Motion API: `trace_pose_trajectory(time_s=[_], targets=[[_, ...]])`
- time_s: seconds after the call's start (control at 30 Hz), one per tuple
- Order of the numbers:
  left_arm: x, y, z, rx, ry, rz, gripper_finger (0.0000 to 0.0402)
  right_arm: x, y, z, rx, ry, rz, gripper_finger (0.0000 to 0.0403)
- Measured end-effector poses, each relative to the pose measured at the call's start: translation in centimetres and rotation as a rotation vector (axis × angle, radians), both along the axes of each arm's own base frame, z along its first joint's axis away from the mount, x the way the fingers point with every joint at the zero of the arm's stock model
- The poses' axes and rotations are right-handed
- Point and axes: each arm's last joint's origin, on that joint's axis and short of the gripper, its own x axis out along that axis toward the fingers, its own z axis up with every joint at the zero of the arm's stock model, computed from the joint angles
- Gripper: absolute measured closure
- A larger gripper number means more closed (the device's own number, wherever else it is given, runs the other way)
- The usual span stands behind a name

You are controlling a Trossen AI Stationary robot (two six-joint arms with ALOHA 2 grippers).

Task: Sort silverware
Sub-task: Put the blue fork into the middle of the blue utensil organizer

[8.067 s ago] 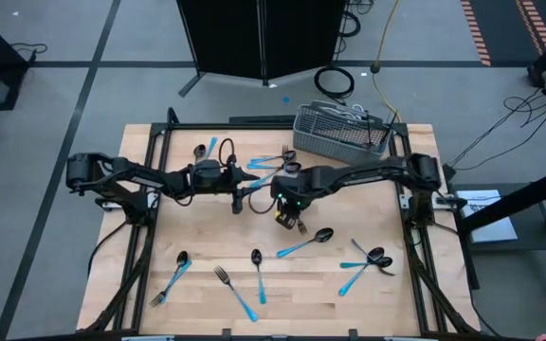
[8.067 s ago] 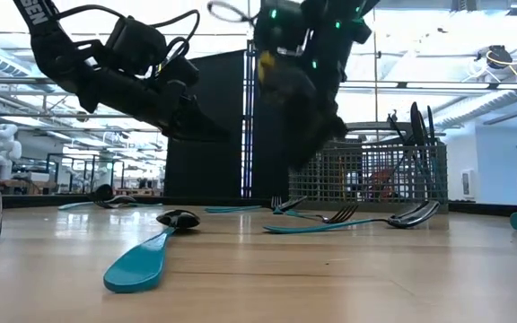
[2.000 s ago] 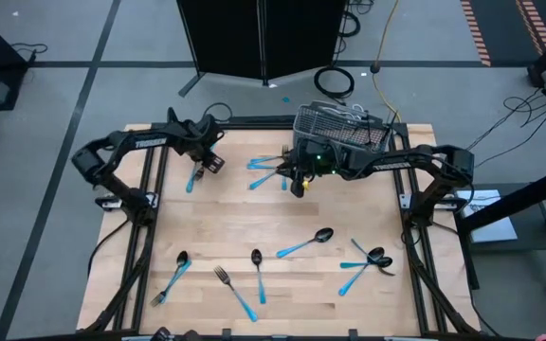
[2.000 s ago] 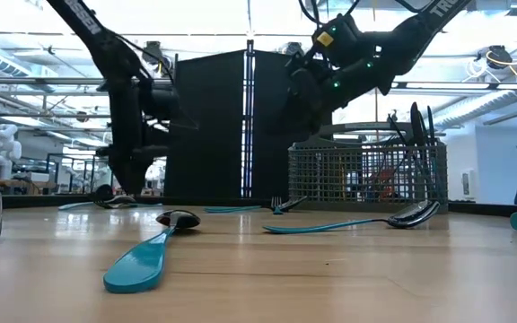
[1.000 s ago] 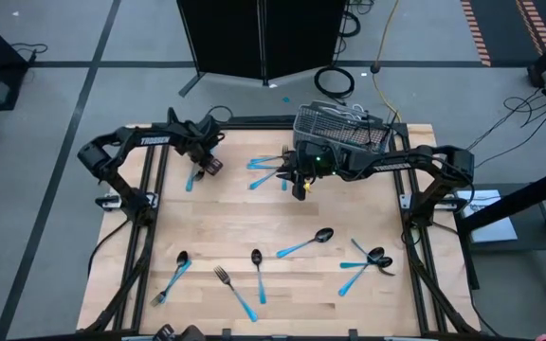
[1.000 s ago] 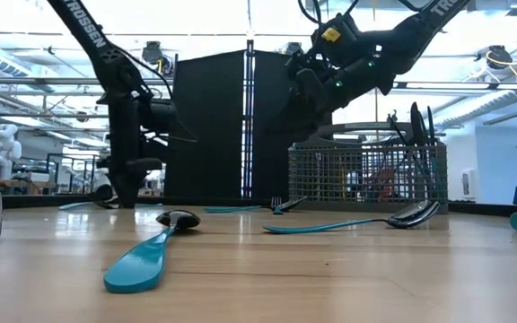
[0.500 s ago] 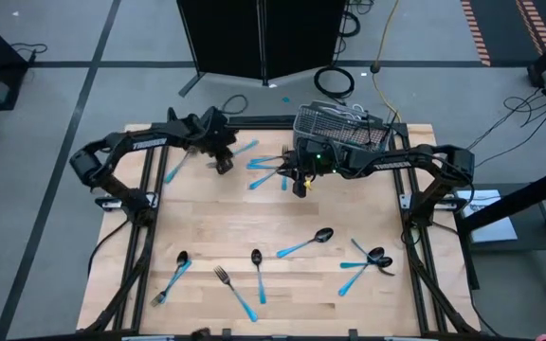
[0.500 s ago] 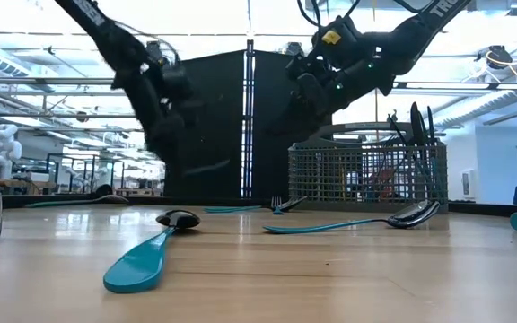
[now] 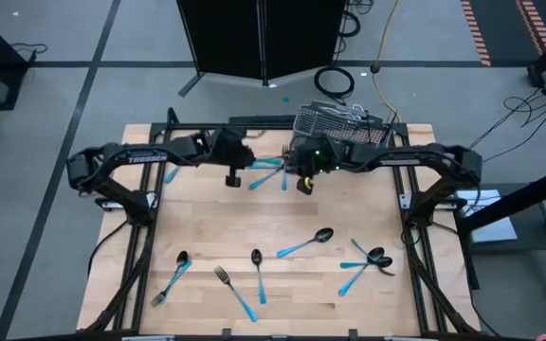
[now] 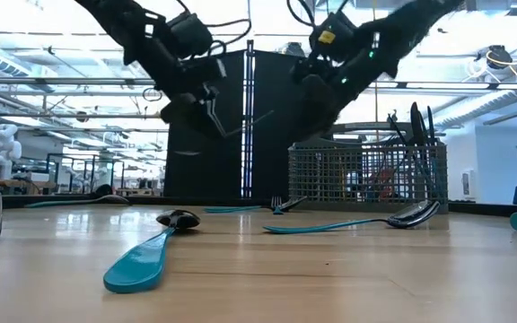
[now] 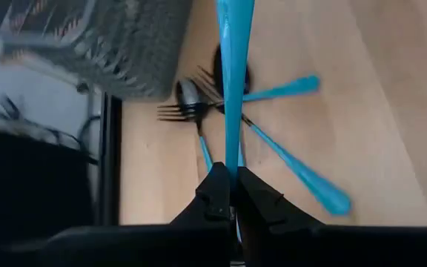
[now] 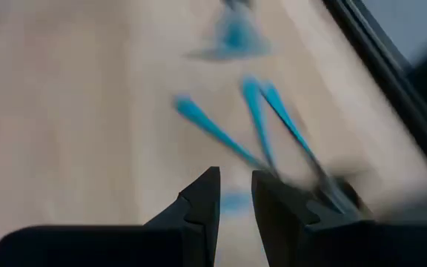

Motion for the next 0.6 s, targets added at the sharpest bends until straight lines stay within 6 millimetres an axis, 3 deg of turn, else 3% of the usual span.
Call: trace_pose_trajectory(time_s=[0.2, 0.43, 0.6], targets=[[0.4, -1.0, 0.0, 0.237, 0.108, -0.051, 0.0401, -2.2, 1.6, 3.5, -0.135, 0.185, -0.134, 0.033], [1.3, -1.8, 0.7, 0.414, 0.099, -0.166, 0.0401, -3.7, 2.4, 6.4, -0.131, 0.081, -0.181, 0.033], [1.6, -2.4, 0.9, 0.558, 0.146, -0.252, 0.0402, -4.7, 1.6, 7.9, -0.044, -0.037, -0.252, 0.0341]])
